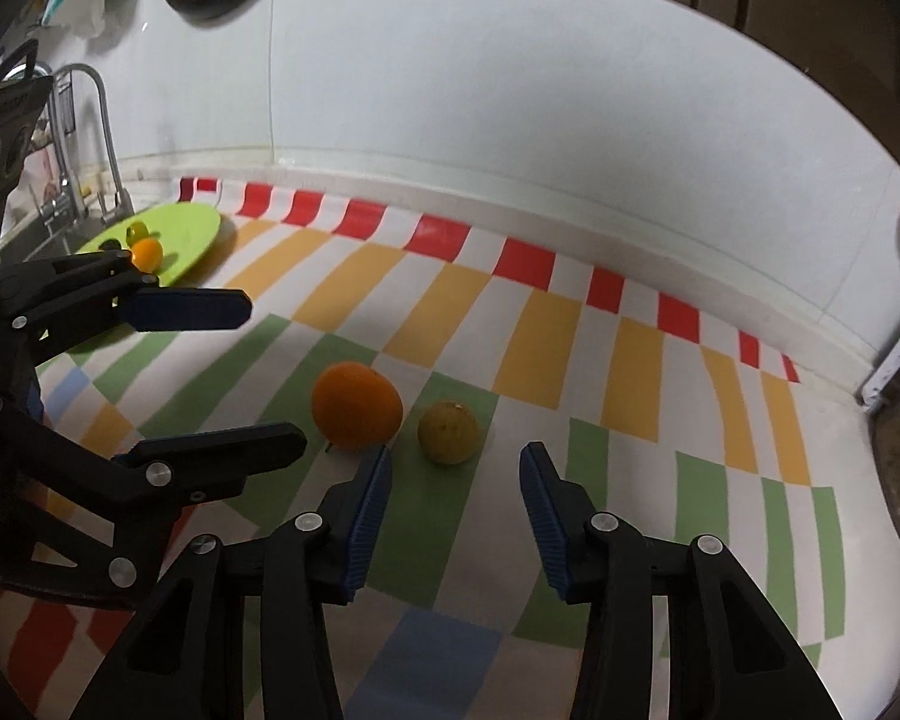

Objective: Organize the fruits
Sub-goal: 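Grasp an orange with the left gripper while the right gripper grasps a yellow fruit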

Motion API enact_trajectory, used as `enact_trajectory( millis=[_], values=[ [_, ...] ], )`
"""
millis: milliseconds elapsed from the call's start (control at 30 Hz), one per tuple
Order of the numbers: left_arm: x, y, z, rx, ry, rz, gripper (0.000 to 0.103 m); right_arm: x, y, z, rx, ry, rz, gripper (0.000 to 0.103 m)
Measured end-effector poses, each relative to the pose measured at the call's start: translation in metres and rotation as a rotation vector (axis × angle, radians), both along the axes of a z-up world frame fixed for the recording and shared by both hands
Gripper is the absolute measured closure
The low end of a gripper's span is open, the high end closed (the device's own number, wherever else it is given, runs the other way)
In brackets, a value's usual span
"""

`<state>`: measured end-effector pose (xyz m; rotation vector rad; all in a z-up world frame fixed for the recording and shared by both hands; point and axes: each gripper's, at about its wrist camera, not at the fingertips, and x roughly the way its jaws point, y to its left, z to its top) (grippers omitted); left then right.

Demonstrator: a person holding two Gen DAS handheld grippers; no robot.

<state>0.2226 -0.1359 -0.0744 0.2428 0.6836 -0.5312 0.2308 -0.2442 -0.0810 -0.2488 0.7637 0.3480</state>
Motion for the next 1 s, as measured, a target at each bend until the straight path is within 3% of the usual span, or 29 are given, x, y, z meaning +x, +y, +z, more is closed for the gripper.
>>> enact_trajectory(
  millis=[267, 333, 633, 1000],
  values=[
    [0.016, -0.004, -0.006, -0.028, 0.046, -0.012, 0.049, 0.019, 0.000, -0.013, 0.012, 0.037, 0.022, 0.065],
    [0.022, -0.004, -0.009, -0.048, 0.082, -0.009, 0.055, 0.023, 0.000, -0.015, 0.015, 0.043, 0.020, 0.066],
    [0.037, -0.004, -0.011, -0.106, 0.148, -0.017, 0.056, 0.038, -0.004, -0.017, 0.075, 0.093, 0.013, 0.073],
    [0.039, -0.017, -0.013, -0.083, 0.156, -0.030, 0.063, 0.022, -0.026, -0.008, 0.117, 0.073, -0.126, 0.074]
  ],
)
